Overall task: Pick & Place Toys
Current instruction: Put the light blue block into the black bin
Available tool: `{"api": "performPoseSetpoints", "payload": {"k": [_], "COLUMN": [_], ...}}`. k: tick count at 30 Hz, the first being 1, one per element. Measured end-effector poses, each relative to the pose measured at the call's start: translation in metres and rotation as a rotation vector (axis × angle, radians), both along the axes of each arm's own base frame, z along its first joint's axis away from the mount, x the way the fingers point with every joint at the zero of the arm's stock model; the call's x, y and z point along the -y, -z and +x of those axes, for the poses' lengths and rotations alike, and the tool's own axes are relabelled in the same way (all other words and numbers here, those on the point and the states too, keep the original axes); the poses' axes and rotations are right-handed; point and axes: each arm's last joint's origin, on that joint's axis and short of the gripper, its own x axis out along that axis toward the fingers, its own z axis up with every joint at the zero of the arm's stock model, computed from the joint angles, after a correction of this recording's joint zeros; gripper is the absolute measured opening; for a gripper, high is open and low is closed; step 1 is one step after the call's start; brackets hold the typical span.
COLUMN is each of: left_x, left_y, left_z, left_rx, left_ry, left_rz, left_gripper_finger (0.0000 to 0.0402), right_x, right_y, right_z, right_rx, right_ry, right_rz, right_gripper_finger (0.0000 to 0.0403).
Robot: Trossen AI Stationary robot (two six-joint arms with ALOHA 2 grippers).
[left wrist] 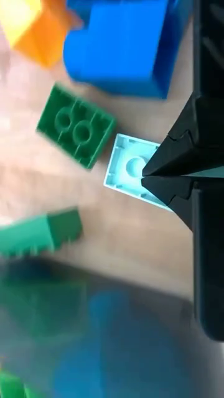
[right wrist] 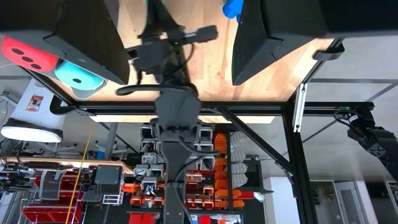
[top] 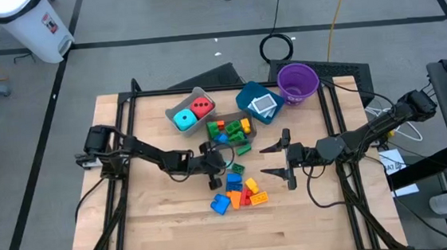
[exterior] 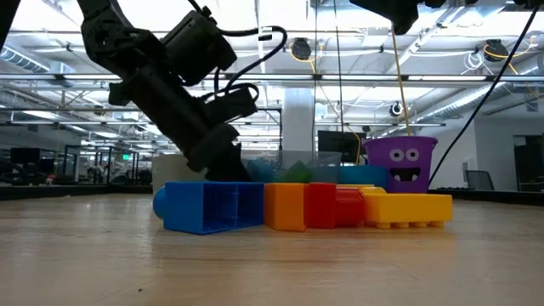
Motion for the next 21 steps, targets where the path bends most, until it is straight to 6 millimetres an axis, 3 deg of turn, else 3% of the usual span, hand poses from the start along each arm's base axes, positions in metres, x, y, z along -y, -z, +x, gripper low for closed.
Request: {"api": "performPoseSetpoints", "payload": {"k": [6,10,14,21], "left_x": [0.011,0.014,0.017,0.012], "left_y": [-0.011,-0.032,-0.051,-0.04], "left_z": [-0.008,-0.015,-0.018,-0.021], "left_rx": [-0.024,0.0,0.059,-0.03], "left_ry": [0.06,0.07,0.076,0.03], "left_rz": [0.019,0.011,-0.006,-0.056], "left_gripper_finger": [0.0004,0.0025,0.0074,0.0217], "right_x": [0.0,0.0,0.0,0.0], "right_y": [0.0,0.001,0.0,0.001], "right_z": [0.0,0.0,0.0,0.0], "right_rx": [-0.003,-0.008,-0.006,-0.006], "right_ry": [0.0,0.0,0.0,0.0], "right_rz": [-0.001,0.002,0.003,0.004], "right_gripper_finger": [0.0253,0.0254,0.0254,0.0254]}}
